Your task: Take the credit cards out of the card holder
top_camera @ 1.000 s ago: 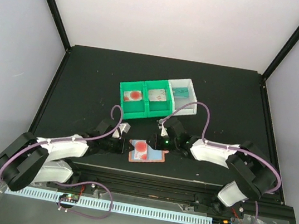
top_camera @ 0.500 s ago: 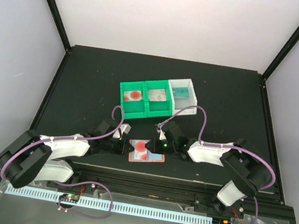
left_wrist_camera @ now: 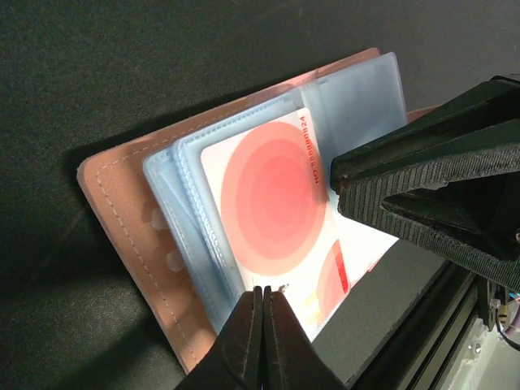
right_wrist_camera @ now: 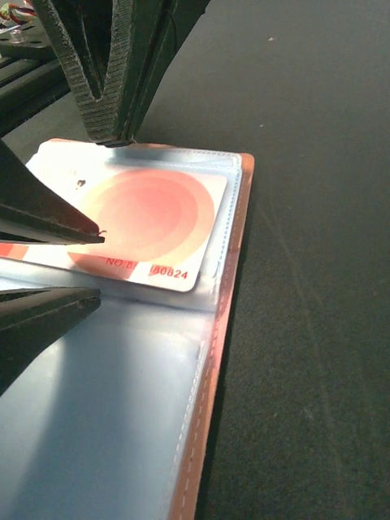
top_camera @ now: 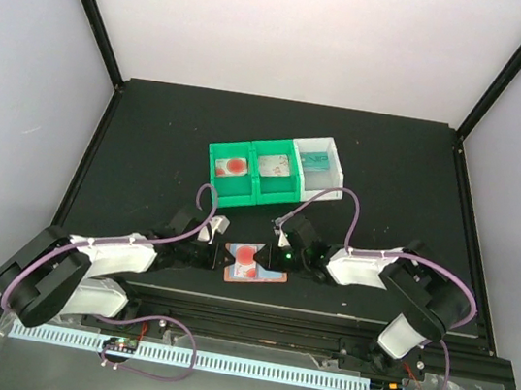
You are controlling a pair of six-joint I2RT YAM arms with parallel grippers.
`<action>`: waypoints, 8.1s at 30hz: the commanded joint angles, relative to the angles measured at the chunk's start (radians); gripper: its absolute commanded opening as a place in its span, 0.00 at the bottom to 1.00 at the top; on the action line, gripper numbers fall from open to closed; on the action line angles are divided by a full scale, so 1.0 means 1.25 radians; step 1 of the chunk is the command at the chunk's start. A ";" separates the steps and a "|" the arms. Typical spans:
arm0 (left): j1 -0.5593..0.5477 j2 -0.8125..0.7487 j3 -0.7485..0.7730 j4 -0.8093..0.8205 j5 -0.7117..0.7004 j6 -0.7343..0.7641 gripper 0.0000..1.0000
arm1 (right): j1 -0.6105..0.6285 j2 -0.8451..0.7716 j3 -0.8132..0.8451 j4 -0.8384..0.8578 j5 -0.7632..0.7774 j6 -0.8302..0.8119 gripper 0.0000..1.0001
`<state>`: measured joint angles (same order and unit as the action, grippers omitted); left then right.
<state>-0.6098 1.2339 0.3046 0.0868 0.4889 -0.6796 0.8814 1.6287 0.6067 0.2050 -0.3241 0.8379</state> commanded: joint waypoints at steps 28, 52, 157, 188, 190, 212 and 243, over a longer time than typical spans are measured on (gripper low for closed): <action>0.005 0.087 0.025 -0.016 -0.047 0.028 0.02 | 0.005 0.020 -0.049 0.118 -0.044 0.032 0.01; 0.004 0.085 0.023 -0.025 -0.063 0.024 0.02 | -0.014 -0.009 -0.084 0.148 -0.068 0.038 0.02; 0.003 -0.132 0.013 -0.079 -0.055 -0.099 0.48 | -0.093 -0.340 -0.232 0.095 -0.032 0.070 0.01; -0.015 -0.381 -0.057 0.233 0.107 -0.316 0.50 | -0.066 -0.390 -0.264 0.519 -0.113 0.365 0.01; -0.014 -0.377 -0.057 0.236 0.109 -0.315 0.46 | -0.064 -0.385 -0.263 0.528 -0.114 0.367 0.01; -0.015 -0.389 -0.053 0.248 0.141 -0.297 0.02 | -0.058 -0.400 -0.247 0.448 -0.164 0.280 0.09; -0.013 -0.491 0.091 -0.141 0.311 -0.007 0.02 | -0.087 -0.499 0.150 -0.468 -0.273 -0.402 0.30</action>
<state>-0.6239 0.6319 0.3885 -0.0818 0.8398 -0.7185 0.7780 0.9939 0.7681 -0.3668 -0.6144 0.3714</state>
